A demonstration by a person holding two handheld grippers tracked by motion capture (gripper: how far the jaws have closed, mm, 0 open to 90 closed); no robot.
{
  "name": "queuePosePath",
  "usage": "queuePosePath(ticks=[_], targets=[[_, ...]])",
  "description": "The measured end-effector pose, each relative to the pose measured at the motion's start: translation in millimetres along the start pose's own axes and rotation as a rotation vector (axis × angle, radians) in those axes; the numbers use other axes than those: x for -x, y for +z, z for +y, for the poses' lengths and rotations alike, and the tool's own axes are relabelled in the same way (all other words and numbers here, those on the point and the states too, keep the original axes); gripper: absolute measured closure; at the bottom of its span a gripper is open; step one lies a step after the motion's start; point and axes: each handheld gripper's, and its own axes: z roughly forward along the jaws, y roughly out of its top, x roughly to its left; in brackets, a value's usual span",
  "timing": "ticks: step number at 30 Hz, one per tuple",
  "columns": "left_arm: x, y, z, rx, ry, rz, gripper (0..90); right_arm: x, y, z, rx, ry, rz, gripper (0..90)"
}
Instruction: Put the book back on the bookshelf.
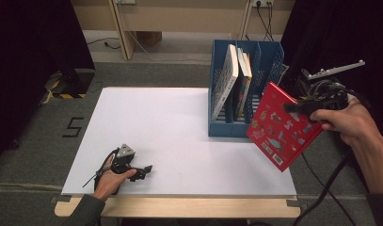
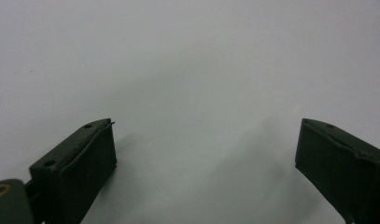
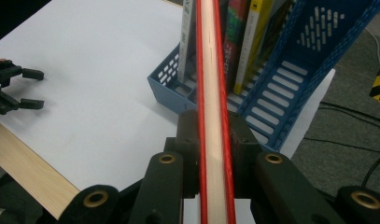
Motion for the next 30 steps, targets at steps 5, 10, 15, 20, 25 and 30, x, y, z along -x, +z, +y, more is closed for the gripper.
queuePosePath(ticks=[5, 10, 15, 20, 25, 30], targets=[[0.9, 0.2, 0.0, -0.002, 0.006, 0.008, 5.1, 8.5, -8.7, 7.1, 0.006, 0.023, -0.032, 78.9], [0.6, -0.2, 0.0, 0.003, 0.009, 0.017, 5.6, 15.7, -13.0, 21.2, 0.012, 0.03, -0.063, 78.9], [0.3, -0.3, 0.0, 0.004, 0.007, 0.015, 5.6, 19.8, -13.0, 37.6, 0.014, 0.034, -0.092, 78.9], [0.4, -0.3, 0.0, 0.003, 0.009, 0.017, 5.7, 29.0, -9.7, 47.9, 0.044, 0.071, -0.104, 78.9], [0.8, -0.2, 0.0, 0.001, 0.011, 0.018, 5.8, 39.1, -1.5, 59.4, 0.057, 0.101, -0.136, 78.9], [0.8, -0.2, 0.0, 0.002, 0.01, 0.018, 5.8, 51.2, 8.8, 69.1, 0.057, 0.135, -0.178, 78.9]])
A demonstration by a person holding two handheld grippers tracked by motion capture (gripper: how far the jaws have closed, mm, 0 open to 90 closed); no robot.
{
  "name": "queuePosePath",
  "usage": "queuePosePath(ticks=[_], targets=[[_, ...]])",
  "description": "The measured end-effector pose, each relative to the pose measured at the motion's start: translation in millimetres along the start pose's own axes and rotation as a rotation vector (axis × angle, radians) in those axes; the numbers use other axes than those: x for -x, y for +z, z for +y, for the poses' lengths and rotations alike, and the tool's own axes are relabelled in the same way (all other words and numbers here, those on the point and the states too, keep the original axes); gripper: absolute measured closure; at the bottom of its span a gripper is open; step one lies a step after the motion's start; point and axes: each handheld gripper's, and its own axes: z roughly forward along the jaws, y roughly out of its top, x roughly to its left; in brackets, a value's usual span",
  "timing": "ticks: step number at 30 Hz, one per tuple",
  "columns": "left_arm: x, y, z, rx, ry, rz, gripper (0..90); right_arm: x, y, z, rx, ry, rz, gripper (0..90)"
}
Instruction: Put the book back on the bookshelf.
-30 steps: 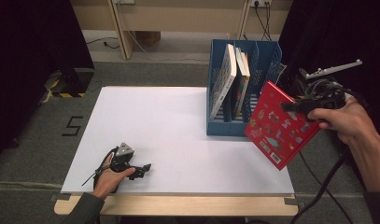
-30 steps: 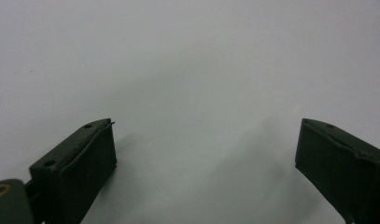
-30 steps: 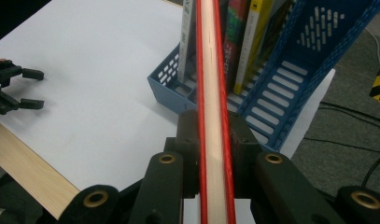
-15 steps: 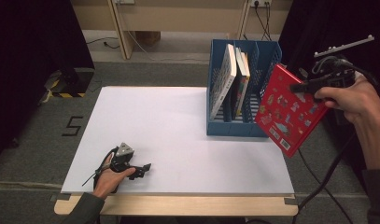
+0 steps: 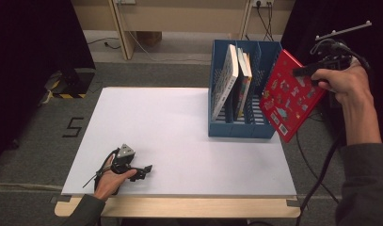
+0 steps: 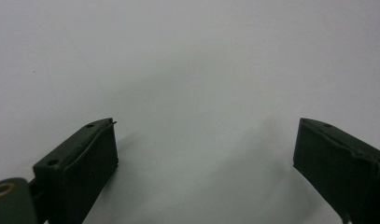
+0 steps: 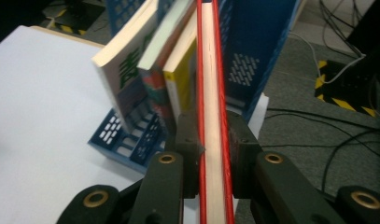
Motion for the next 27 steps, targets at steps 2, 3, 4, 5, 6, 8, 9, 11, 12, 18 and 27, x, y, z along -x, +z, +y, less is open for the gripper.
queuePosePath(ticks=[2, 3, 4, 5, 6, 8, 9, 11, 12, 18, 27], targets=[[-0.5, -0.6, 0.3, 0.0, 0.006, 0.007, 6.7, 2.5, 5.4, 4.4, 0.004, 0.015, -0.015, 78.9], [-0.6, -1.1, 0.4, -0.001, 0.01, 0.016, 9.2, 3.2, 8.0, 6.6, 0.006, 0.019, -0.022, 78.8], [-1.1, -1.9, 0.7, 0.001, 0.03, 0.052, 14.7, 3.7, 10.6, 8.8, 0.007, 0.025, -0.019, 78.8], [-2.2, -2.4, 1.1, 0.0, 0.037, 0.062, 18.1, 4.4, 13.6, 11.4, 0.013, 0.034, -0.024, 78.8], [-4.0, -3.0, 1.5, 0.007, 0.028, 0.064, 14.3, 5.1, 15.2, 13.1, 0.013, 0.038, -0.025, 78.8], [-7.4, -5.0, 1.6, 0.013, 0.023, 0.074, 16.9, 8.0, 19.9, 17.5, 0.025, 0.054, -0.029, 78.8], [-8.7, -5.2, 0.9, 0.003, 0.034, 0.083, 14.2, 9.6, 22.5, 19.4, 0.028, 0.064, -0.03, 78.8], [-10.4, -4.2, -0.5, -0.015, 0.059, 0.097, 14.8, 10.8, 27.6, 23.2, 0.026, 0.075, -0.036, 78.7], [-10.7, -4.6, 0.1, -0.017, 0.058, 0.096, 14.2, 11.5, 30.4, 25.2, 0.027, 0.081, -0.04, 78.7], [-11.5, -5.1, 0.0, -0.016, 0.077, 0.117, 14.1, 12.5, 50.0, 36.2, 0.017, 0.097, -0.073, 78.6], [-15.4, -4.5, -2.3, -0.011, 0.036, 0.096, 13.6, 16.9, 75.3, 51.6, 0.036, 0.155, -0.077, 78.6]])
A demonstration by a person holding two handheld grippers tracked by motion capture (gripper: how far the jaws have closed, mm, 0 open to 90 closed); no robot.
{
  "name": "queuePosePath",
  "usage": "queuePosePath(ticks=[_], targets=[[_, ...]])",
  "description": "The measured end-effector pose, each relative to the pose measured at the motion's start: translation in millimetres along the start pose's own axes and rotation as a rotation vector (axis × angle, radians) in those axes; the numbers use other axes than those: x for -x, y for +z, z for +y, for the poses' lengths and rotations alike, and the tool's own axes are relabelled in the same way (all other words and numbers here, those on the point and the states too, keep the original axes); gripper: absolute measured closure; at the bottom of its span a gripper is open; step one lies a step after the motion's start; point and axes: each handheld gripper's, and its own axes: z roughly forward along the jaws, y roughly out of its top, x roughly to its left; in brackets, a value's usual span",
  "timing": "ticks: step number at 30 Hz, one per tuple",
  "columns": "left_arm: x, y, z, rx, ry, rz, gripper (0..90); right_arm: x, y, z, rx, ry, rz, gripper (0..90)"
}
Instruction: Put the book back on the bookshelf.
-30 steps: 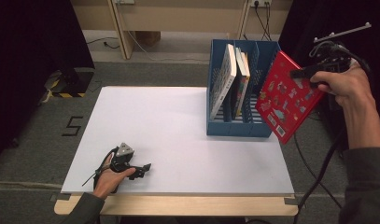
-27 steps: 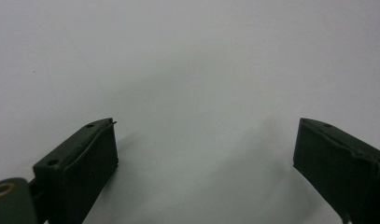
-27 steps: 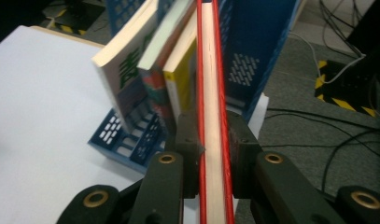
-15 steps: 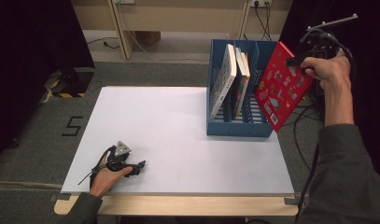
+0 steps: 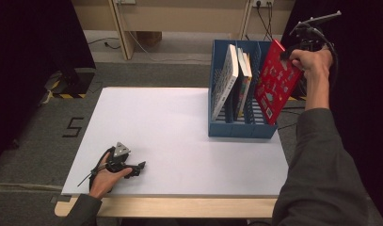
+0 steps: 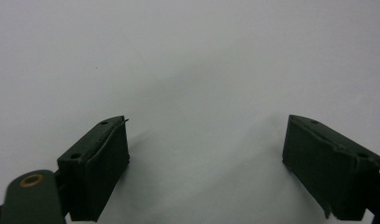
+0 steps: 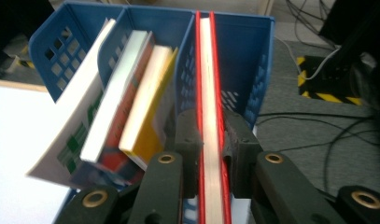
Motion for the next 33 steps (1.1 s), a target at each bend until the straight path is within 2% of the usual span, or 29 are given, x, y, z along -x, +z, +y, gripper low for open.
queuePosePath(ticks=[10, 15, 33], targets=[[0.3, 0.0, 0.0, 0.0, -0.002, 0.001, 13.6, -7.6, 17.2, 13.2, -0.01, 0.007, -0.032, 78.9], [0.5, -0.1, -0.1, 0.001, -0.003, 0.002, 13.7, -6.7, 25.7, 15.8, 0.011, 0.018, -0.033, 78.9], [1.3, -0.7, -0.5, 0.004, -0.001, 0.002, 14.4, -4.4, 62.7, 5.1, -0.011, 0.047, -0.012, 78.8]])
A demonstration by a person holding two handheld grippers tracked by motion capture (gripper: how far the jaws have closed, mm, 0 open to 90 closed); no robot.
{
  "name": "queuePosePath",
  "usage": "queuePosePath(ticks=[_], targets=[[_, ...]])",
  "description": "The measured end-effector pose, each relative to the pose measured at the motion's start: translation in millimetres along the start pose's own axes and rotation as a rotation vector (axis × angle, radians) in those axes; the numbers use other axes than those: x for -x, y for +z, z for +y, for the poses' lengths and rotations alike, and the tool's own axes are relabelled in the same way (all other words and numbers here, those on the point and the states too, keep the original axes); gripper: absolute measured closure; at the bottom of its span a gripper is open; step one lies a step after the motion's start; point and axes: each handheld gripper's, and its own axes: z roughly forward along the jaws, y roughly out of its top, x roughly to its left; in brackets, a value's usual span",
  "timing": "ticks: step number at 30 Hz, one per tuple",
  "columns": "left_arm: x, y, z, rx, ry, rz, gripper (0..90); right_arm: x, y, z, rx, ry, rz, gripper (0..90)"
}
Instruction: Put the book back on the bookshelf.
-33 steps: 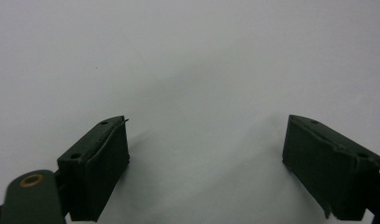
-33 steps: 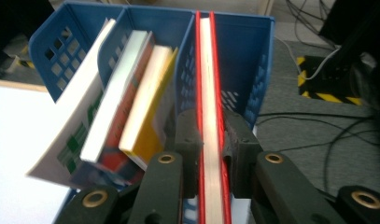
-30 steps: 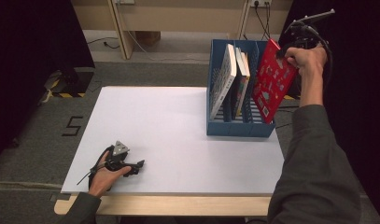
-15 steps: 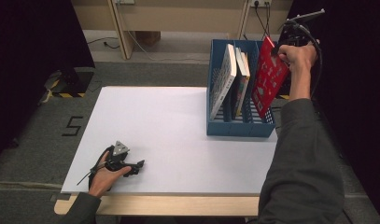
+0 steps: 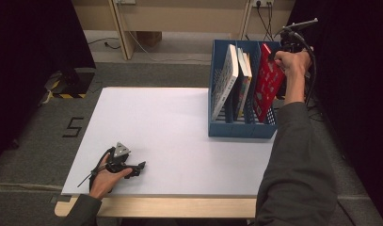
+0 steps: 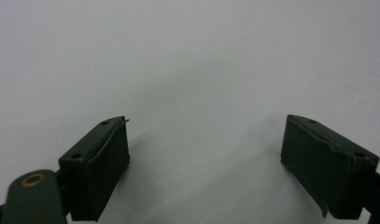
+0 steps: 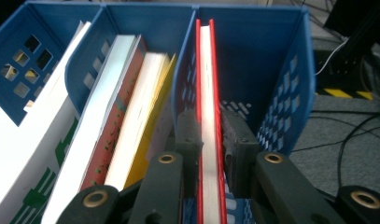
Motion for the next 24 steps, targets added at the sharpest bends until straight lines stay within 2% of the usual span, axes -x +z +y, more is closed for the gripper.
queuePosePath(ticks=[8, 14, 21, 24], targets=[[0.2, -0.1, -0.1, 0.0, -0.001, 0.001, 14.5, 1.2, 18.8, -7.2, -0.022, 0.016, 0.007, 78.5], [0.1, -0.2, -0.1, -0.001, -0.001, 0.001, 14.5, 0.1, 29.0, -13.8, -0.038, 0.003, 0.004, 78.3], [0.2, -0.2, -0.3, 0.0, -0.001, 0.001, 14.5, -1.4, 28.8, -16.9, -0.034, -0.003, 0.01, 76.5], [0.3, -0.2, -0.4, 0.002, -0.001, 0.001, 14.5, -1.7, 25.7, -18.7, -0.034, -0.012, 0.017, 72.0]])
